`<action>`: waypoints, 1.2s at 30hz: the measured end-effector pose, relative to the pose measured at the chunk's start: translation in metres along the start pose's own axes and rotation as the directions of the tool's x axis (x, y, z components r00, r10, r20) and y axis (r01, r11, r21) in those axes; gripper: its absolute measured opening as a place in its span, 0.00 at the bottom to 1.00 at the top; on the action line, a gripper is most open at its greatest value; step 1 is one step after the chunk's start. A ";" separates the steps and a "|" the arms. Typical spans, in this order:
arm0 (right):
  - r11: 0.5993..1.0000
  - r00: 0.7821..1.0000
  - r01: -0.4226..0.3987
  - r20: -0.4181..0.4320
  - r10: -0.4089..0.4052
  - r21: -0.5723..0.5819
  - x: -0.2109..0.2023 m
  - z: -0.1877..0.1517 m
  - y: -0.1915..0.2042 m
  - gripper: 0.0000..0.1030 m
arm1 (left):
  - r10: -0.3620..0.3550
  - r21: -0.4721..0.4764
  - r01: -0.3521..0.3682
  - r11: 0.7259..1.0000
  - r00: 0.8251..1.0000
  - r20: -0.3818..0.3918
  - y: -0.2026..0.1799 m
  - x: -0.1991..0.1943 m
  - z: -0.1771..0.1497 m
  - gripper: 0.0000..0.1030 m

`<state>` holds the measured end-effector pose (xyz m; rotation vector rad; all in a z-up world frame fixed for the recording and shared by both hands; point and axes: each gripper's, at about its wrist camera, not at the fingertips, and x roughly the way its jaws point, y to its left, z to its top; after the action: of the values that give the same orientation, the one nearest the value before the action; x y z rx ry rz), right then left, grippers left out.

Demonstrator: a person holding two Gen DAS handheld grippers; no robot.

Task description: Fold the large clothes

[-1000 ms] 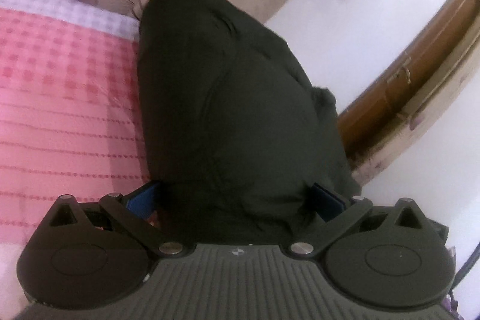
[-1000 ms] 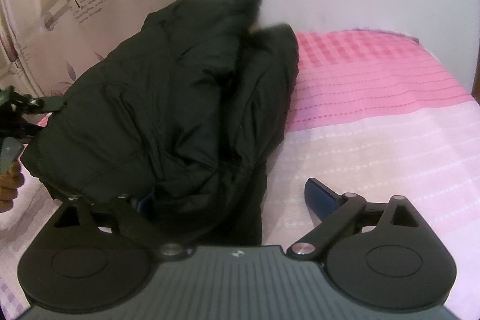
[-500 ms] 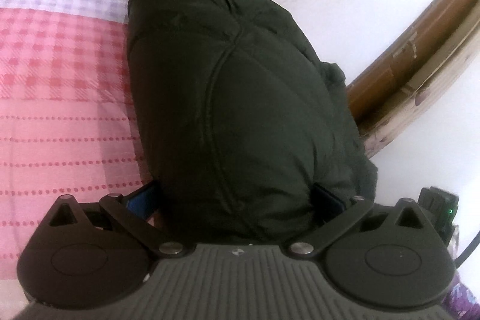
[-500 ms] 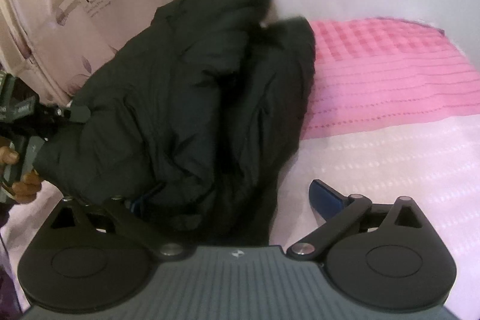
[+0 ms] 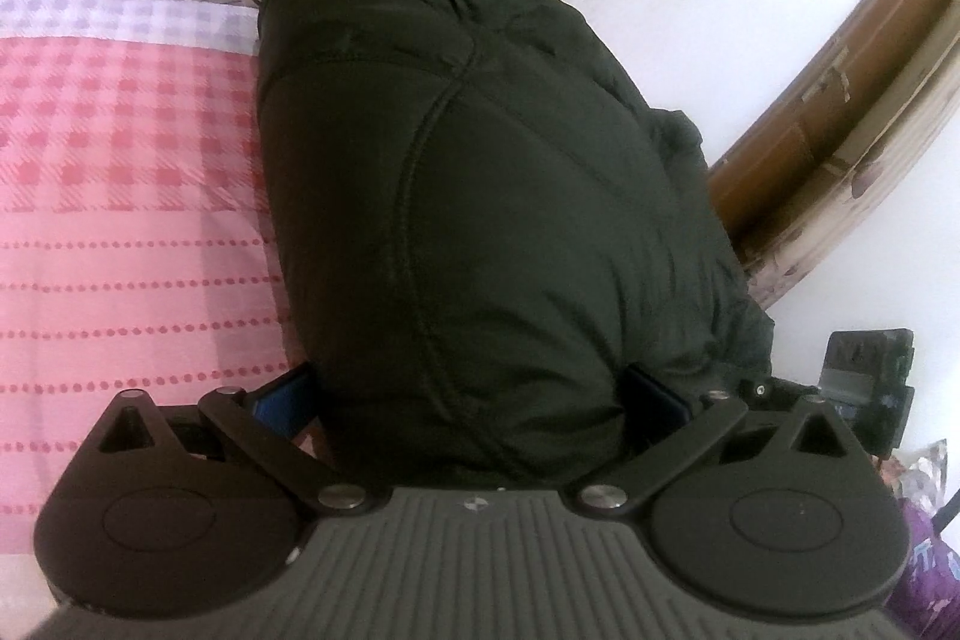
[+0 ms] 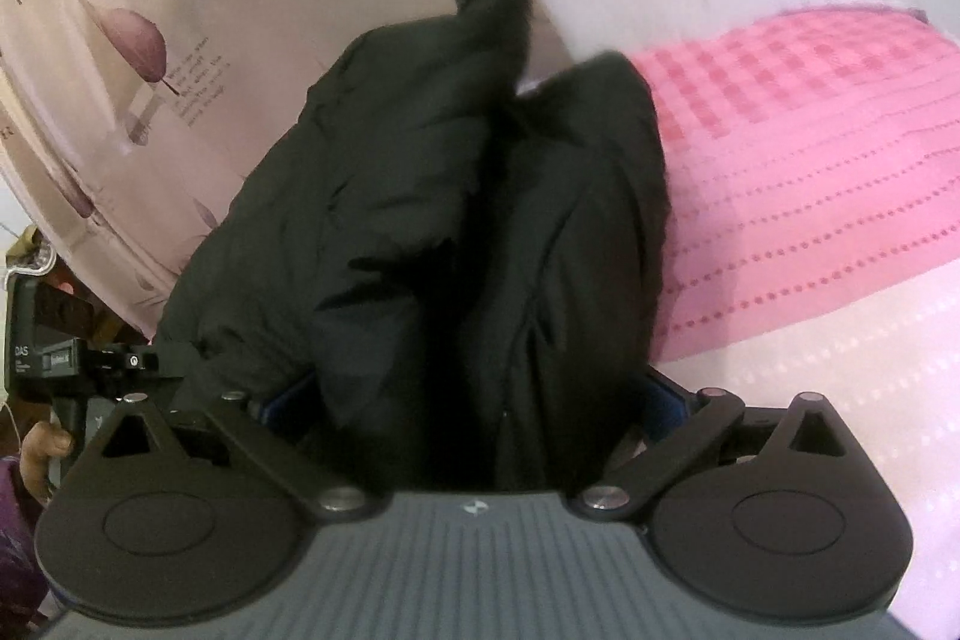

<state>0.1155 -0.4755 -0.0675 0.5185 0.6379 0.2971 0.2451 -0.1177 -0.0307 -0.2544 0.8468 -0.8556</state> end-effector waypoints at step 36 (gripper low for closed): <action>0.993 0.994 -0.093 -0.055 0.098 0.076 0.002 0.017 -0.016 0.96 | -0.039 0.030 0.037 0.999 0.998 0.055 0.009 -0.016 -0.001 1.00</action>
<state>0.1295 -0.4939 -0.0655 0.6138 0.6840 0.3814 0.2438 -0.0997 -0.0276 -0.2688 0.7789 -0.8919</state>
